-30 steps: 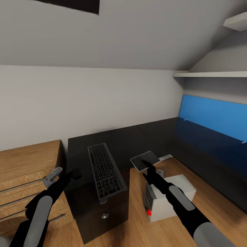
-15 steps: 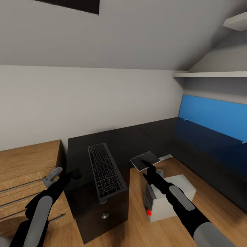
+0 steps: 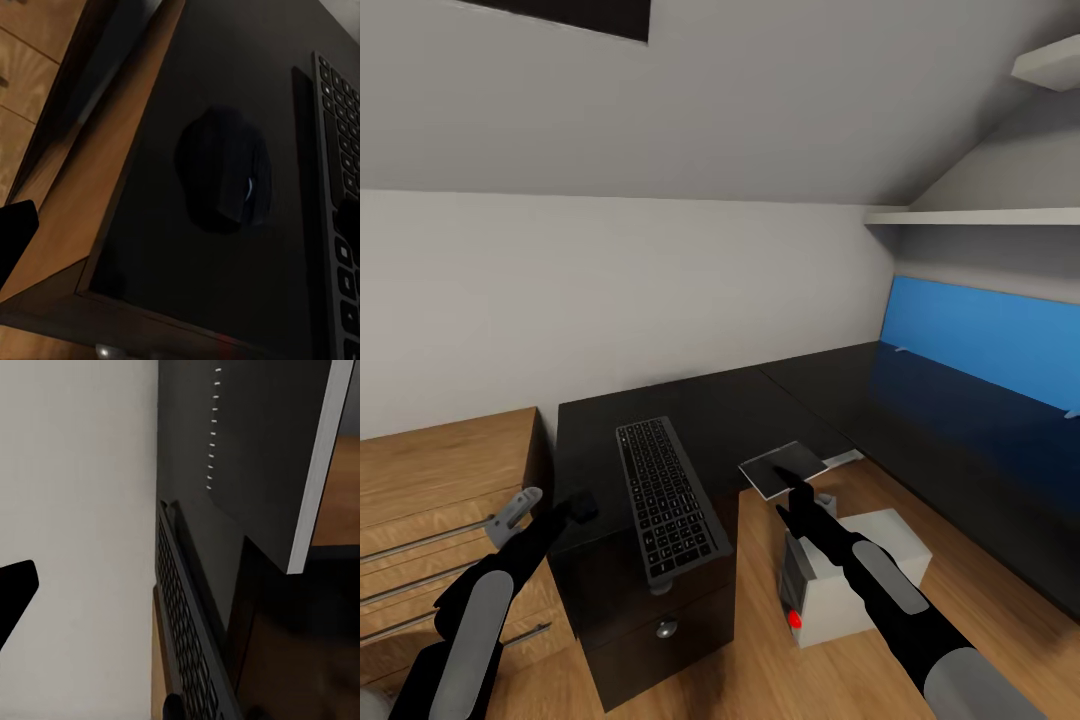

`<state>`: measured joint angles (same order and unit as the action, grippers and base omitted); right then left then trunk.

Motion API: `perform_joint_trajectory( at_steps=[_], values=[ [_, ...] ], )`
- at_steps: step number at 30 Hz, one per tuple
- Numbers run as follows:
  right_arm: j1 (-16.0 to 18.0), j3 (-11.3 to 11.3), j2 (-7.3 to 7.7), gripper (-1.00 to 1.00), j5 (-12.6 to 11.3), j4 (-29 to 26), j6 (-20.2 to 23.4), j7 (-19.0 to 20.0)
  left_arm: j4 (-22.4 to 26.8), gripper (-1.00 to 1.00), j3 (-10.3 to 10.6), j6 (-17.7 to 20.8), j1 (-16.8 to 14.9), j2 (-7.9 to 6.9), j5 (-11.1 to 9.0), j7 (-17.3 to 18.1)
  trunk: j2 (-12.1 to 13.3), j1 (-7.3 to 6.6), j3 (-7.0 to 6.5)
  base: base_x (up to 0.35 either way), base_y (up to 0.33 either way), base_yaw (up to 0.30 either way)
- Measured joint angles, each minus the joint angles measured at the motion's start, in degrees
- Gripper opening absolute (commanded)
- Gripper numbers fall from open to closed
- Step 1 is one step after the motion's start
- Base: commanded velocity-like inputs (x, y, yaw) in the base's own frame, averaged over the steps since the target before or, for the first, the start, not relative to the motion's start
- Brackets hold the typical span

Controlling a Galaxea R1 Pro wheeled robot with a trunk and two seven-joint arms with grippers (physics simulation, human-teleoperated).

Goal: In the bedroom, organize the workspace by keeping the computer under the desk, ensuring the monitor is on the desk, placing the keyboard on the desk next to the monitor, placing the mouse on the desk next to the keyboard, moving the folder from the swivel chair onto the desk next to the mouse, stacking the notebook on top of the folder with the pen on top of the notebook, and positioning the swivel chair next to the desk.

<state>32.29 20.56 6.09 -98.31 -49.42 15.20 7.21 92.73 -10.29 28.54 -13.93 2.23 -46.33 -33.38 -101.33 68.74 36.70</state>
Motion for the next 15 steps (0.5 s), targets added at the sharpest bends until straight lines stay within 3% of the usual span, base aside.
perform_joint_trajectory(
  at_steps=[15],
  values=[
    [0.0, 0.0, 0.0, 1.0, -0.3, 0.0, -0.3, -0.1, 0.0, 1.0, 0.0, 0.0, 0.0, 0.01, 0.0, 0.0, 0.0, 0.0, 0.0, 0.0, 0.0, 0.0]
  ],
)
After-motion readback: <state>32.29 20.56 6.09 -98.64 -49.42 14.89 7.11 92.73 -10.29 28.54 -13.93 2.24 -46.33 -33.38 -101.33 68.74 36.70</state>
